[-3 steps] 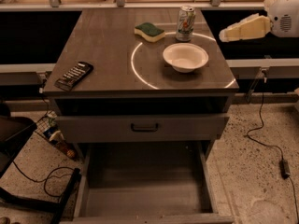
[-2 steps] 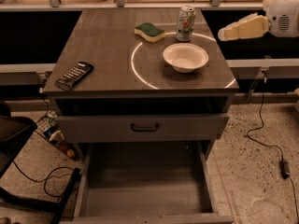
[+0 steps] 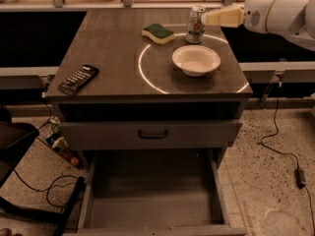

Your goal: Move 7up can near rxbar chocolate

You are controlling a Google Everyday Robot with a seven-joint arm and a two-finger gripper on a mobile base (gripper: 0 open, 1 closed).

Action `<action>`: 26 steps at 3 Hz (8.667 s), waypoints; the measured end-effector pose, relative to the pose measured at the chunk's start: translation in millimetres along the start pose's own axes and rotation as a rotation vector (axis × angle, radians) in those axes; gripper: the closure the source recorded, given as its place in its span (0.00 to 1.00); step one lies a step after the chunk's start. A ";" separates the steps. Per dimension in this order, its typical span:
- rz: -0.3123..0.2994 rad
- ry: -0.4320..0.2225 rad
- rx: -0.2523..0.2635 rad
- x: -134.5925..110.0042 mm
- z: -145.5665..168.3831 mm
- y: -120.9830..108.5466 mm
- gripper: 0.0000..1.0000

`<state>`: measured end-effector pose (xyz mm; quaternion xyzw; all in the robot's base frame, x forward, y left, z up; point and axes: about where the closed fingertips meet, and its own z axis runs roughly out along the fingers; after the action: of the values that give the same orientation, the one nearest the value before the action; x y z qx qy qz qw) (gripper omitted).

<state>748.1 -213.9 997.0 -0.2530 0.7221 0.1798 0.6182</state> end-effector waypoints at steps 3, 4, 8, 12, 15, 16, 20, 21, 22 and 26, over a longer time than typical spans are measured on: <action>0.015 -0.091 -0.054 1.3 114.3 -15.7 0.00; 0.029 -0.085 -0.065 13.5 135.4 -20.4 0.00; 0.129 -0.081 -0.075 68.6 181.4 -27.4 0.18; 0.127 -0.074 -0.091 65.9 190.0 -17.5 1.00; 0.103 -0.079 -0.091 -25.0 141.2 -13.6 1.00; 0.074 -0.090 -0.112 -51.9 124.9 9.5 1.00; -0.008 -0.090 -0.354 -35.1 96.2 183.6 1.00; -0.007 -0.104 -0.435 -22.6 111.8 212.5 1.00; 0.002 -0.107 -0.483 -7.9 132.2 231.5 1.00; 0.010 -0.085 -0.533 52.5 203.8 284.7 1.00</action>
Offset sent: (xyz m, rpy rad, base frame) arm 0.1075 0.0459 -0.0062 0.0598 -0.0820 0.0386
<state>738.6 125.1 895.4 -0.3955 0.6238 0.3772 0.5587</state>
